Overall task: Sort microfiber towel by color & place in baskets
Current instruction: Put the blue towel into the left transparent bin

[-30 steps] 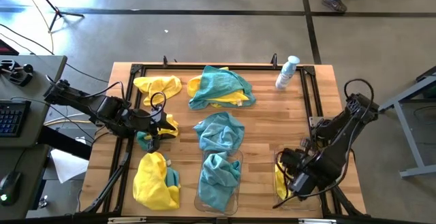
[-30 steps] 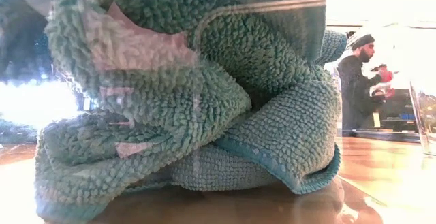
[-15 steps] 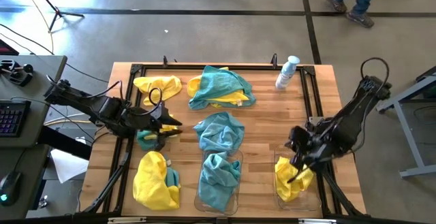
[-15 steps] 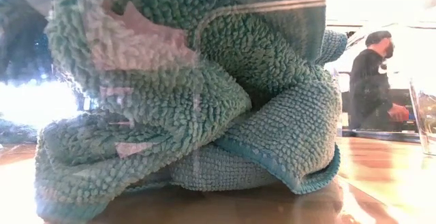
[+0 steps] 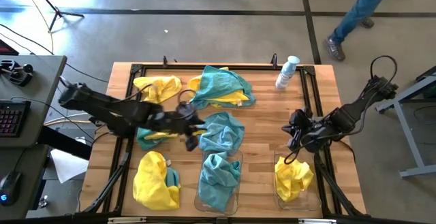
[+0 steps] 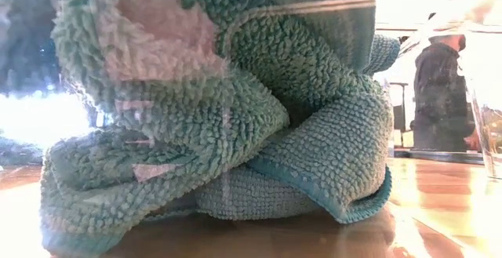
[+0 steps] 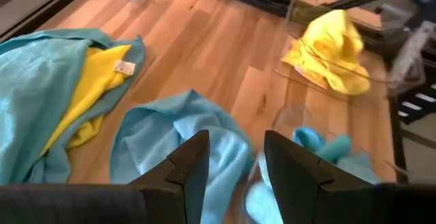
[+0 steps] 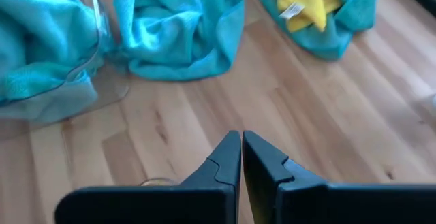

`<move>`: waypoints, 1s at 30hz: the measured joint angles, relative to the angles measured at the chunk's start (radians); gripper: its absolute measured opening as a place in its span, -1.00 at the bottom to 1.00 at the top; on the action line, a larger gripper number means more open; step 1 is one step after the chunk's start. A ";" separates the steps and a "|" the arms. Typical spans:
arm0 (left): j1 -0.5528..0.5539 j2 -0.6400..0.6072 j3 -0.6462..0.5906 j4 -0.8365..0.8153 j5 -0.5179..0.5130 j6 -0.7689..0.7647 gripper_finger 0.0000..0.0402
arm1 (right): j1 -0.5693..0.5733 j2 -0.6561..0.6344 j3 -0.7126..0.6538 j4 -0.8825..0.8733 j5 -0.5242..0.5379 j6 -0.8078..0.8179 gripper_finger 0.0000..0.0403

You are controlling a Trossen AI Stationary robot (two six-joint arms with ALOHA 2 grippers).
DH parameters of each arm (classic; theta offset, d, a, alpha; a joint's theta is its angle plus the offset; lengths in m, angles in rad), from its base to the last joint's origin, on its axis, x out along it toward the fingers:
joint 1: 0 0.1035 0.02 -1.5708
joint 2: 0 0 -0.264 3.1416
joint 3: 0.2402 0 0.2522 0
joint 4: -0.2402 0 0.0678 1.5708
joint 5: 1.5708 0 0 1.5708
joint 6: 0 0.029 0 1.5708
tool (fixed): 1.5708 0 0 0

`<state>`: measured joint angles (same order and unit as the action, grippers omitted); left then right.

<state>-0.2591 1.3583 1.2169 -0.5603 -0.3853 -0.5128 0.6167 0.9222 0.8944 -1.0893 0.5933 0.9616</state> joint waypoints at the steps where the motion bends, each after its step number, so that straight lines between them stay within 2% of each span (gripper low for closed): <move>1: 0.016 0.037 0.040 -0.028 0.007 0.000 -0.35 | -0.003 0.000 0.000 0.003 0.006 -0.002 -0.94; 7: 0.119 0.260 0.277 -0.163 0.025 -0.072 -0.35 | -0.004 0.000 0.000 0.005 0.008 -0.021 -0.94; 14: 0.225 0.489 0.478 -0.301 0.153 -0.282 -0.35 | -0.003 0.000 0.000 0.007 0.007 -0.021 -0.94; 21: 0.258 0.646 0.502 -0.320 0.253 -0.472 -0.35 | -0.003 0.000 0.000 0.007 0.005 -0.021 -0.94; 30: 0.259 0.792 0.501 -0.341 0.332 -0.523 -0.35 | -0.003 0.000 0.000 0.006 0.005 -0.021 -0.94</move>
<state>-0.0002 2.1502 1.7184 -0.9018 -0.0530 -1.0359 0.6140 0.9222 0.8944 -1.0828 0.5980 0.9409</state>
